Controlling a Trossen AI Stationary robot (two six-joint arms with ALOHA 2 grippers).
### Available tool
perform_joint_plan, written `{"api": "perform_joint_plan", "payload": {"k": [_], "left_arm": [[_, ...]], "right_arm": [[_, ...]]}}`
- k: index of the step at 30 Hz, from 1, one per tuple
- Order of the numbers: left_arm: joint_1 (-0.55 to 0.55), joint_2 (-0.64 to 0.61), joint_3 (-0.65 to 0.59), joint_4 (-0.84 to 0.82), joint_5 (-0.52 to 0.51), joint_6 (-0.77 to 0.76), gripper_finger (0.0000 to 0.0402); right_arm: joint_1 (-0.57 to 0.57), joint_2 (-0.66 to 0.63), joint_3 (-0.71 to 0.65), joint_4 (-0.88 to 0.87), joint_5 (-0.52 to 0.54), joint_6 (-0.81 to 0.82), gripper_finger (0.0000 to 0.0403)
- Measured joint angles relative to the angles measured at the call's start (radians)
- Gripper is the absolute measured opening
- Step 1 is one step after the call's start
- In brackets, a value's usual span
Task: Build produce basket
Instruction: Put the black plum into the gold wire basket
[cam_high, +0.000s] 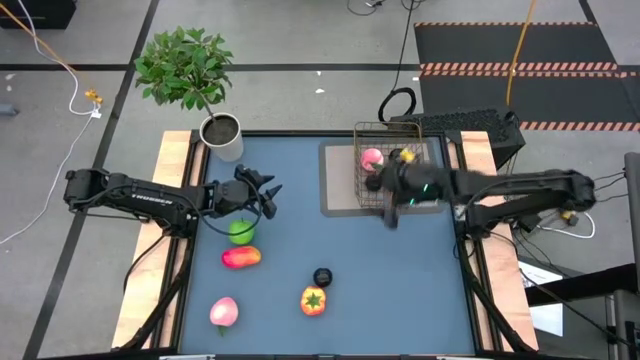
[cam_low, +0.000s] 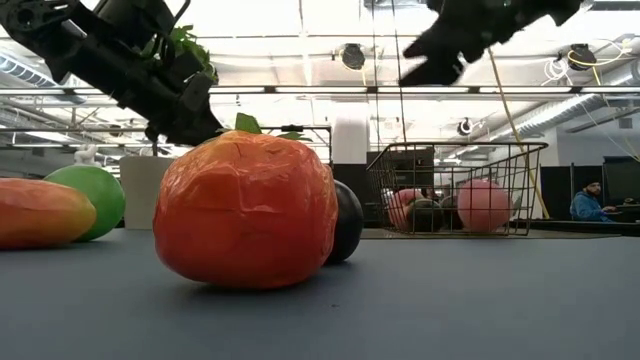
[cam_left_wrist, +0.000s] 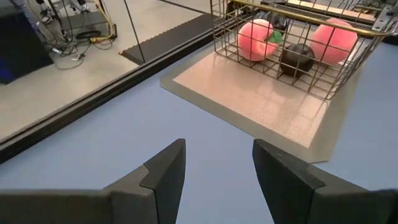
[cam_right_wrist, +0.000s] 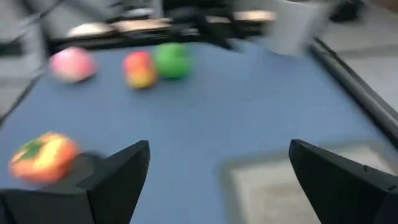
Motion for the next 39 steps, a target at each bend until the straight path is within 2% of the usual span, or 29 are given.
{"api": "perform_joint_plan", "payload": {"k": [3, 6, 9, 14, 18, 23, 31, 35, 39], "left_arm": [[0.0, 0.0, 0.0, -0.013, 0.0, -0.01, 0.0191], [0.0, 0.0, 0.0, -0.018, 0.0, -0.013, 0.0191], [0.0, 0.0, 0.0, -0.024, 0.0, -0.013, 0.0191], [-0.001, 0.0, 0.0, -0.055, 0.0, -0.03, 0.0191], [-0.003, 0.0, 0.0, -0.093, 0.001, -0.061, 0.0191], [-0.008, 0.0, 0.0, -0.129, 0.002, -0.085, 0.0191], [-0.026, 0.0, 0.0, -0.146, 0.001, -0.092, 0.0191], [-0.029, 0.0, 0.0, -0.146, 0.001, -0.092, 0.0191], [-0.029, 0.0, 0.0, -0.146, 0.001, -0.095, 0.0191]], "right_arm": [[0.14, 0.115, 0.0, 0.139, -0.001, -0.086, 0.038], [0.228, 0.236, 0.014, 0.24, 0.0, -0.149, 0.038], [0.272, 0.368, 0.077, 0.231, -0.004, -0.165, 0.038], [0.291, 0.587, 0.21, 0.144, -0.104, -0.203, 0.038], [0.297, 0.714, 0.31, 0.116, -0.133, -0.219, 0.038], [0.297, 0.817, 0.374, 0.105, -0.207, -0.206, 0.038], [0.297, 0.885, 0.389, 0.142, -0.206, -0.195, 0.0373], [0.297, 0.885, 0.389, 0.154, -0.206, -0.197, 0.0337], [0.287, 0.885, 0.389, 0.131, -0.207, -0.196, 0.0269]]}}
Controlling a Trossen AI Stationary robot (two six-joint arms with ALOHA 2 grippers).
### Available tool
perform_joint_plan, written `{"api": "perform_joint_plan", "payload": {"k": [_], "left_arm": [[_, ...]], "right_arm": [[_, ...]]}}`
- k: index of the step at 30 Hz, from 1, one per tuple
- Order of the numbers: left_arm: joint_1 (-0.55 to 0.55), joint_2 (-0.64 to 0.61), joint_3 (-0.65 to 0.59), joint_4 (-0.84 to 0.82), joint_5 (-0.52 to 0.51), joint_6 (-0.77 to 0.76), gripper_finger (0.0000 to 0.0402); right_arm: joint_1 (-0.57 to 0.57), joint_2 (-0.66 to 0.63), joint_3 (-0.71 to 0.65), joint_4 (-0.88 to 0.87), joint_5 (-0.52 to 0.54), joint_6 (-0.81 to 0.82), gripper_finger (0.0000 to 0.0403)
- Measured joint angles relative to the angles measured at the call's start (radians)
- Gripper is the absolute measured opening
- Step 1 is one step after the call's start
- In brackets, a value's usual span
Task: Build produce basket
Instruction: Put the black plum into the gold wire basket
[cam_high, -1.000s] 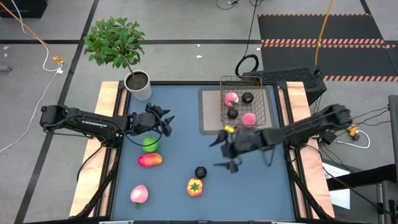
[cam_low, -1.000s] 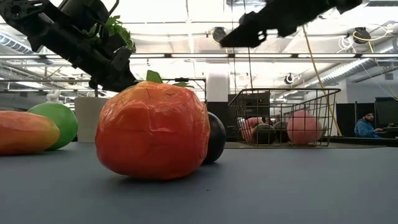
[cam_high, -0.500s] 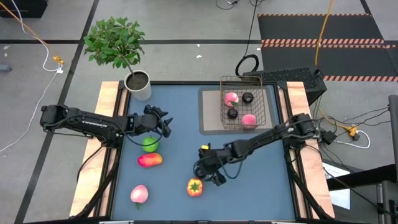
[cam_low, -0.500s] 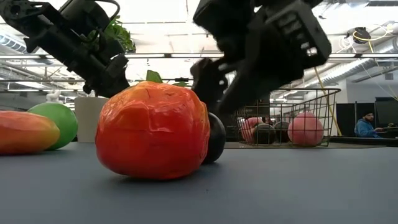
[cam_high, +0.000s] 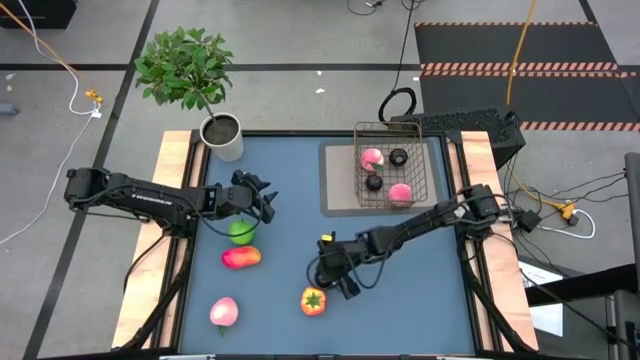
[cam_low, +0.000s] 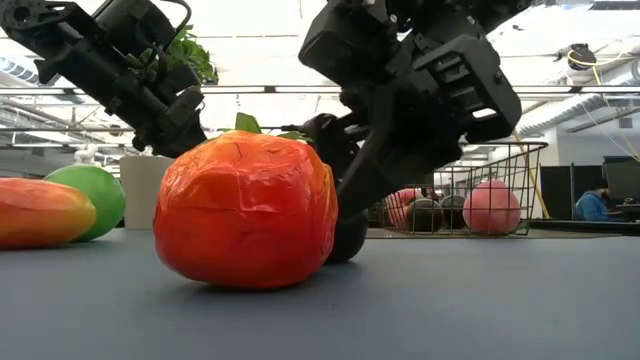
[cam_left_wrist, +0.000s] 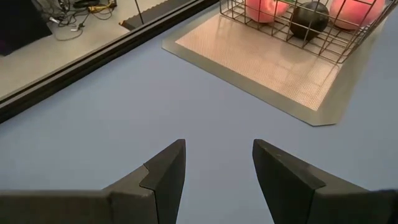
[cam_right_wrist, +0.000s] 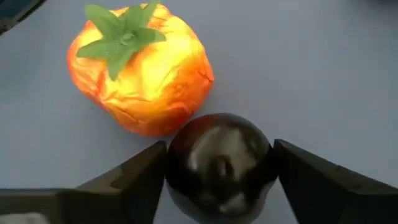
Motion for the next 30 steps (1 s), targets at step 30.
{"api": "perform_joint_plan", "payload": {"k": [30], "left_arm": [[-0.034, 0.0, 0.0, -0.044, 0.001, -0.075, 0.0191]], "right_arm": [[-0.248, -0.709, -0.016, -0.621, 0.933, 0.018, 0.023]]}}
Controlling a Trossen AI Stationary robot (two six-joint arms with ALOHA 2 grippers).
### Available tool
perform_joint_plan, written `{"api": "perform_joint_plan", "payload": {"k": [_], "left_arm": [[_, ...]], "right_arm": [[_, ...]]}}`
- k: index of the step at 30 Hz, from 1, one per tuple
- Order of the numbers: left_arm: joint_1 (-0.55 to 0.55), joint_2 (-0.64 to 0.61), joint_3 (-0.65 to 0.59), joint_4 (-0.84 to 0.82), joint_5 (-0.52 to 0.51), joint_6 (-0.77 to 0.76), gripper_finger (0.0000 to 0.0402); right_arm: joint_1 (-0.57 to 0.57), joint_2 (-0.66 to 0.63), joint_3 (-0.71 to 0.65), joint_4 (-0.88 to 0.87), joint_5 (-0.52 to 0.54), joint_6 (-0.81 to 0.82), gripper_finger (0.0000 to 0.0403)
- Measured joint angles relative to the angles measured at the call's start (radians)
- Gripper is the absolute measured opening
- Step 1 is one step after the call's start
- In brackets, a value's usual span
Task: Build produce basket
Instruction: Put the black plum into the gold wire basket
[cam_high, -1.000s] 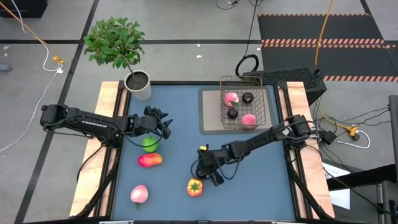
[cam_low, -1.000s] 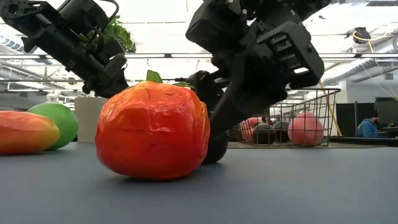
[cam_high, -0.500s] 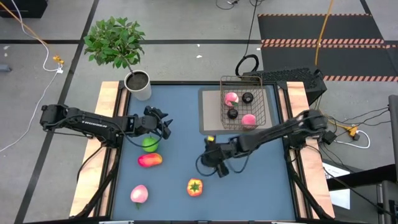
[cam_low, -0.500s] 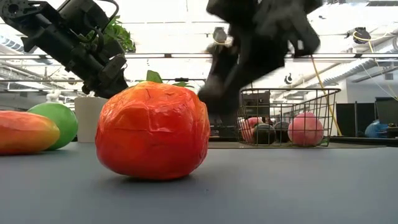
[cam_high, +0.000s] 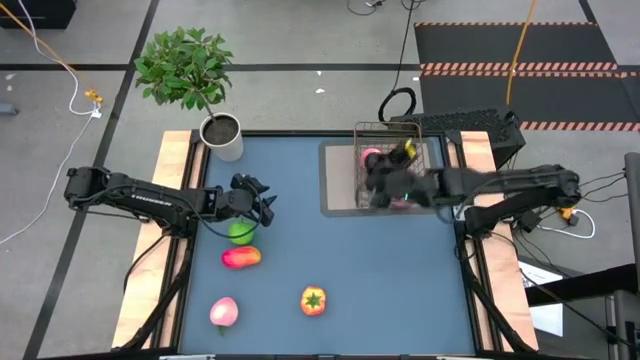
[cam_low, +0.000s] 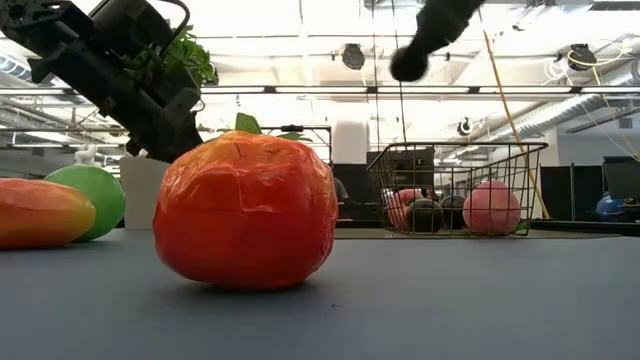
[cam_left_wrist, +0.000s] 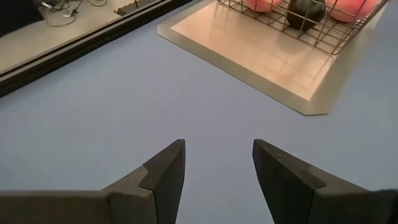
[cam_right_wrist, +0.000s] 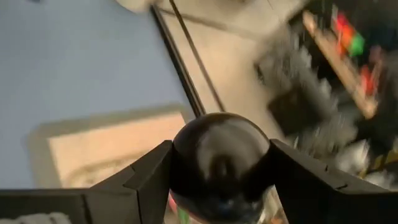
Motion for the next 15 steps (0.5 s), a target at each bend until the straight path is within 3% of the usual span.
{"api": "perform_joint_plan", "payload": {"k": [5, 11, 15], "left_arm": [[-0.006, 0.0, 0.0, 0.0, 0.0, 0.0, 0.0191], [-0.003, 0.0, 0.0, 0.002, -0.001, 0.005, 0.0191], [0.015, 0.0, 0.0, 0.017, -0.003, 0.018, 0.0191]], "right_arm": [[-0.204, -0.04, -0.126, -0.027, -0.179, 0.087, 0.0233], [-0.439, -0.01, -0.239, -0.02, -0.592, 0.127, 0.0234], [-0.525, 0.02, -0.254, -0.013, -0.646, 0.141, 0.0239]]}}
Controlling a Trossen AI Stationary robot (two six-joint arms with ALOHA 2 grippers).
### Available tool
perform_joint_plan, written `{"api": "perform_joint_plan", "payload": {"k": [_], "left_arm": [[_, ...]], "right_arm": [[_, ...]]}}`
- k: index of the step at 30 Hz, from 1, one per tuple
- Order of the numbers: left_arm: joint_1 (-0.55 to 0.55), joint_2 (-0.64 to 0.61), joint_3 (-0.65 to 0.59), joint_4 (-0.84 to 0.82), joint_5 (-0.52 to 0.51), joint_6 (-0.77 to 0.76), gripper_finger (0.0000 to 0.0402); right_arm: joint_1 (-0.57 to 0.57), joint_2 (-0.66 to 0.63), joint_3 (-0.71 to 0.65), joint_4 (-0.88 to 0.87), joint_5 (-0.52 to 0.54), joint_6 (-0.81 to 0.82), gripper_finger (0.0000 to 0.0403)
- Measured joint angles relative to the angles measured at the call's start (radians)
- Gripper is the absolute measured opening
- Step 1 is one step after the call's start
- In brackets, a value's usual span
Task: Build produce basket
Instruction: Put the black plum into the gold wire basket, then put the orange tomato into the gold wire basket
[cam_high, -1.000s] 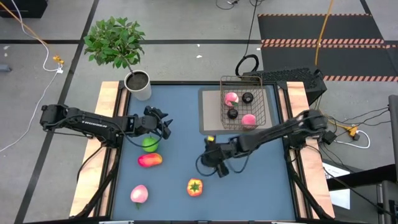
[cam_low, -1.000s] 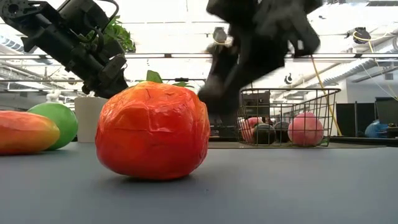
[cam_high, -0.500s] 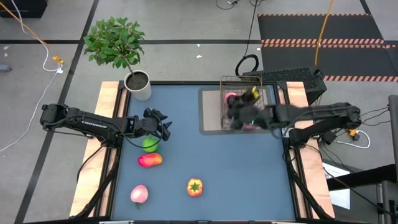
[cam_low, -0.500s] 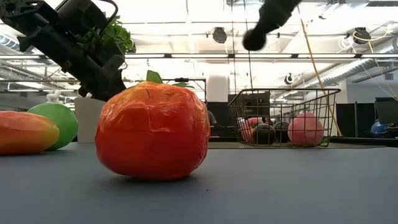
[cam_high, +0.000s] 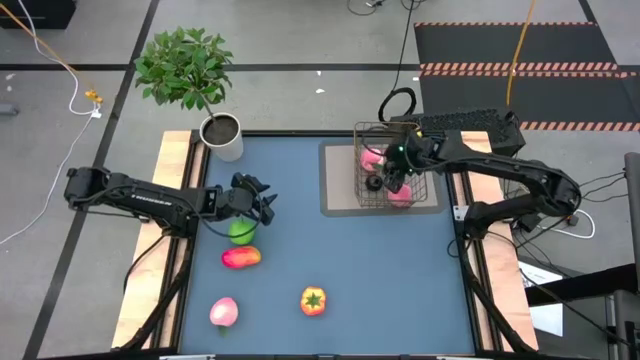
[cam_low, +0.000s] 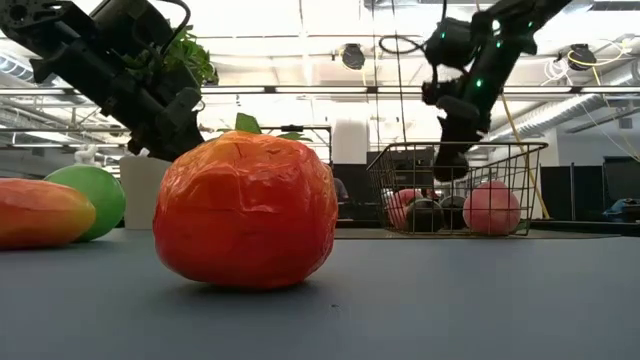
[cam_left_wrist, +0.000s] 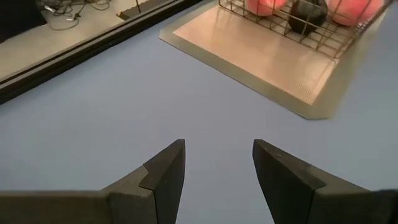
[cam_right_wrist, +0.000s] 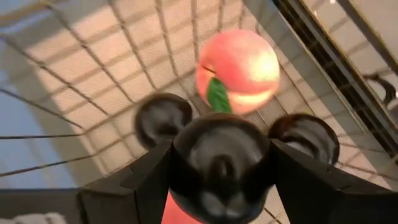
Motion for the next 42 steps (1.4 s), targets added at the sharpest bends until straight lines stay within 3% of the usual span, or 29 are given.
{"api": "perform_joint_plan", "payload": {"k": [8, 17, 21, 25, 30, 36, 39, 42], "left_arm": [[0.011, 0.0, 0.0, 0.02, 0.0, 0.009, 0.0191], [0.001, 0.0, 0.0, 0.005, 0.001, -0.002, 0.0191], [-0.005, 0.0, 0.0, 0.004, 0.001, -0.008, 0.0191], [-0.005, 0.0, 0.0, 0.005, 0.002, -0.007, 0.0191], [0.009, 0.0, 0.0, 0.019, 0.003, 0.009, 0.0191], [0.016, 0.0, 0.0, 0.048, 0.003, 0.009, 0.0191], [0.016, 0.0, 0.0, 0.078, 0.003, 0.02, 0.0191], [0.016, 0.0, 0.0, 0.09, 0.003, 0.047, 0.0191]], "right_arm": [[-0.05, 0.055, -0.034, 0.031, 0.001, -0.048, 0.0288], [-0.038, 0.015, -0.044, 0.108, -0.001, -0.025, 0.0334], [0.015, -0.053, -0.044, 0.145, -0.096, -0.043, 0.0337], [0.135, -0.117, -0.044, 0.245, -0.236, 0.007, 0.0331], [0.414, -0.096, -0.043, 0.39, -0.131, 0.032, 0.0321], [0.671, 0.122, -0.043, 0.692, -0.103, 0.092, 0.0332], [0.744, 0.269, -0.041, 0.876, -0.121, 0.096, 0.0347], [0.786, 0.399, 0.008, 0.935, -0.173, 0.093, 0.0364]]}}
